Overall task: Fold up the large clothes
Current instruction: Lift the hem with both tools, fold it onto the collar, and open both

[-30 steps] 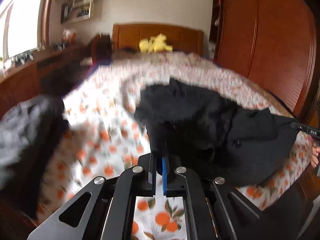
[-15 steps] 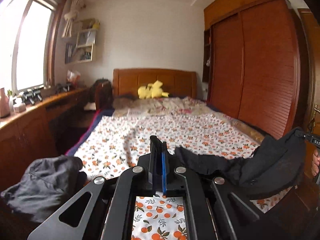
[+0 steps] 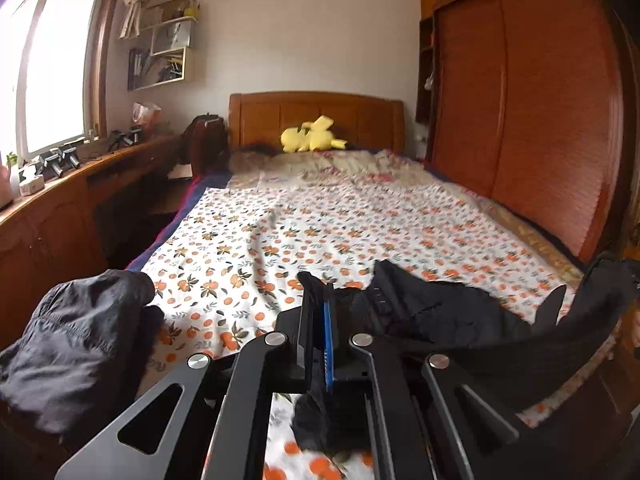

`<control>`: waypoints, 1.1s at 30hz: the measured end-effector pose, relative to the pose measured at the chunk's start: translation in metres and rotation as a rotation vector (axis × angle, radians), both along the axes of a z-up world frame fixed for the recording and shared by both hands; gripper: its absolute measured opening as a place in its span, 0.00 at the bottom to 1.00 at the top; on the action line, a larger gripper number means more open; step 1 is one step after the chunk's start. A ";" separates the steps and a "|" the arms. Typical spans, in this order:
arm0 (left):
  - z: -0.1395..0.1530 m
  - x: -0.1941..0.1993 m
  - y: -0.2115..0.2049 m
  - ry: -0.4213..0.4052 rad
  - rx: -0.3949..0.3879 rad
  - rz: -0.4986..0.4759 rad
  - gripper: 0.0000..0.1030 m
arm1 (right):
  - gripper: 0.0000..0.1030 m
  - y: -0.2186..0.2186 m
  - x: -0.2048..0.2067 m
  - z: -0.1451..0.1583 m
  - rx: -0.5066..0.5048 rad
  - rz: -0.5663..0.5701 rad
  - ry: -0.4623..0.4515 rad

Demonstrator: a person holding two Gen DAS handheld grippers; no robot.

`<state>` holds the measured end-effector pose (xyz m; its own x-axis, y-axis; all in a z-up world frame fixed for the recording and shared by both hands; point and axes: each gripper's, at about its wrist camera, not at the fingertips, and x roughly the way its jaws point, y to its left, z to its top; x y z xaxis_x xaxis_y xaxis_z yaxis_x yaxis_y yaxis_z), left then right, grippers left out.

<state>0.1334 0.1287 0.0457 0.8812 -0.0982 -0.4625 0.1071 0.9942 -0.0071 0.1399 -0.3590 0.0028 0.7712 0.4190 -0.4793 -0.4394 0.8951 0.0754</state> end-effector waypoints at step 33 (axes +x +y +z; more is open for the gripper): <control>-0.102 0.338 0.009 0.161 0.088 0.119 0.09 | 0.08 0.044 0.334 -0.129 -0.084 -0.230 0.174</control>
